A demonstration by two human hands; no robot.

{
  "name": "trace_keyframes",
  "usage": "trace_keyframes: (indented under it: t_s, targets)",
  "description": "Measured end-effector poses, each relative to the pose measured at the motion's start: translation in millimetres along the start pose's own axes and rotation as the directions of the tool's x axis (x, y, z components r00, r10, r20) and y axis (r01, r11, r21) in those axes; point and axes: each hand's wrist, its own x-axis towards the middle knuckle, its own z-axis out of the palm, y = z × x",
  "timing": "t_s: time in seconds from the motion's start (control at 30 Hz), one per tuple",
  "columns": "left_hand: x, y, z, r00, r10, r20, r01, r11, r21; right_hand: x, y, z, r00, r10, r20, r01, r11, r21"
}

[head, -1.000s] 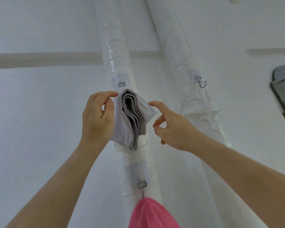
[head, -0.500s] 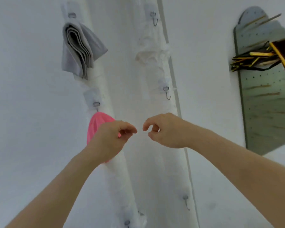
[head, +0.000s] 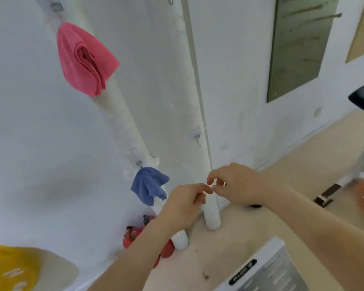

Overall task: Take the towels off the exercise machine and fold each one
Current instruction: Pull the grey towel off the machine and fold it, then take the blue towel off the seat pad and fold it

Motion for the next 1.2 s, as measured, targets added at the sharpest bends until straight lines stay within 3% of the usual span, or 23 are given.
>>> trace_keyframes:
  t_s: [0.1, 0.2, 0.37, 0.5, 0.63, 0.9, 1.07, 1.2]
  targets:
    - [-39, -8, 59, 0.996, 0.076, 0.048, -0.073, 0.996, -0.050, -41, 8, 60, 0.995, 0.091, -0.045, -0.089, 0.995, 0.053]
    - [-77, -5, 106, 0.986, 0.060, 0.154, -0.036, 0.987, -0.154, -90, 12, 105, 0.981, 0.192, -0.029, -0.190, 0.980, 0.058]
    - [-135, 21, 175, 0.926, 0.160, 0.343, -0.079, 0.968, -0.238, -198, 19, 161, 0.889, 0.442, 0.116, -0.454, 0.884, 0.108]
    - [-184, 55, 238, 0.848, 0.239, 0.473, -0.082, 0.941, -0.327, -311, 35, 193, 0.712, 0.672, 0.203, -0.699, 0.707, 0.110]
    - [-235, 92, 290, 0.745, 0.270, 0.609, -0.043, 0.932, -0.361, -433, 45, 229, 0.450, 0.871, 0.194, -0.887, 0.412, 0.209]
    - [-320, 172, 374, 0.677, 0.343, 0.651, -0.172, 0.934, -0.313, -622, 67, 280, 0.165, 0.970, 0.180, -0.910, 0.079, 0.407]
    - [-342, 236, 429, 0.601, 0.372, 0.708, -0.184, 0.926, -0.330, -698, 93, 292, 0.012, 0.998, 0.059, -0.826, -0.024, 0.564]
    - [-325, 284, 467, 0.632, 0.398, 0.665, -0.211, 0.914, -0.347, -720, 129, 283, -0.097, 0.995, -0.020, -0.715, -0.056, 0.697]
